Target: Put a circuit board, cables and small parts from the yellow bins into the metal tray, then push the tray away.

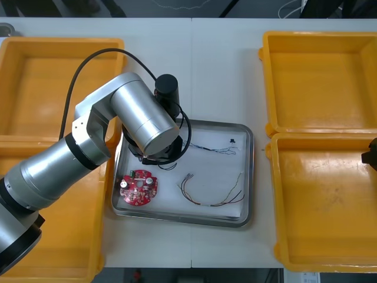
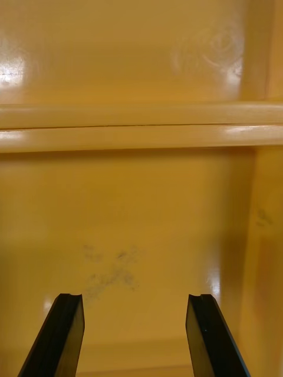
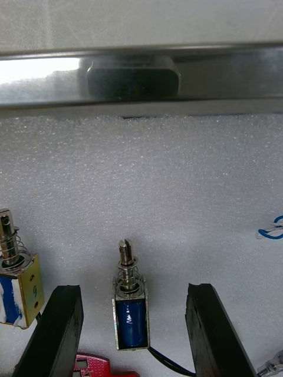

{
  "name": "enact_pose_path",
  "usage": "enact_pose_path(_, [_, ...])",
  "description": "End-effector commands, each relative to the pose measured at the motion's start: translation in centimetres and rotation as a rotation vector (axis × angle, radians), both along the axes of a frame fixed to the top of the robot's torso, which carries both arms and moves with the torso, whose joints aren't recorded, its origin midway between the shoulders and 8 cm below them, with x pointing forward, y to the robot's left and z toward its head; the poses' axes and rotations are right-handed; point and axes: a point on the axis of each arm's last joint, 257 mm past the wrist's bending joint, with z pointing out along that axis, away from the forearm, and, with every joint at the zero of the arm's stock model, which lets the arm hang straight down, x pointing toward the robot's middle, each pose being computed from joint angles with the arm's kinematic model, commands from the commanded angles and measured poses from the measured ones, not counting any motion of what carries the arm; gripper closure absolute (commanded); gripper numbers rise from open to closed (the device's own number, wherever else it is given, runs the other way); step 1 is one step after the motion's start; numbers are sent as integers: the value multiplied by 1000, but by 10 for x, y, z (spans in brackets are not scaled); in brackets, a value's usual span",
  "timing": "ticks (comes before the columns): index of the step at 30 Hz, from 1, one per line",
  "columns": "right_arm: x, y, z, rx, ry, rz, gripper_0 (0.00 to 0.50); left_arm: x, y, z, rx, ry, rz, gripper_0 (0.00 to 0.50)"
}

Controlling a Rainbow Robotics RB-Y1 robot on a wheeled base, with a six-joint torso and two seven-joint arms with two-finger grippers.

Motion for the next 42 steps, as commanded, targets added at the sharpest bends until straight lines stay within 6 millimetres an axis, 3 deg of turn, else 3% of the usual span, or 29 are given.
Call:
enact_pose_path(1, [-5, 3, -6, 36, 14, -26, 0, 8, -29, 32, -24, -62, -87, 0])
enact_pose_path(6, [-5, 6, -7, 49, 15, -26, 0, 3, -29, 44, -42, -57, -78, 0])
enact_pose_path(10, [-5, 7, -7, 56, 13, -31, 0, -2, -23, 67, -50, -63, -69, 0])
enact_pose_path(17, [1, 18, 7, 32, -6, 38, 0, -11, 7, 111, -70, -64, -36, 0])
enact_pose_path(24, [1, 62, 11, 30, 40, 232, 0, -3, 37, 153, -119, -116, -63, 0])
enact_pose_path(29, [1, 105, 17, 5, 58, 395, 0, -3, 70, 168, -142, -135, -76, 0])
enact_pose_path(34, [4, 146, 26, -41, 41, 533, 0, -14, 109, 164, -126, -126, -85, 0])
enact_pose_path(42, [-6, 192, 16, -161, 58, 720, 0, -36, 164, 151, -62, -131, -56, 0])
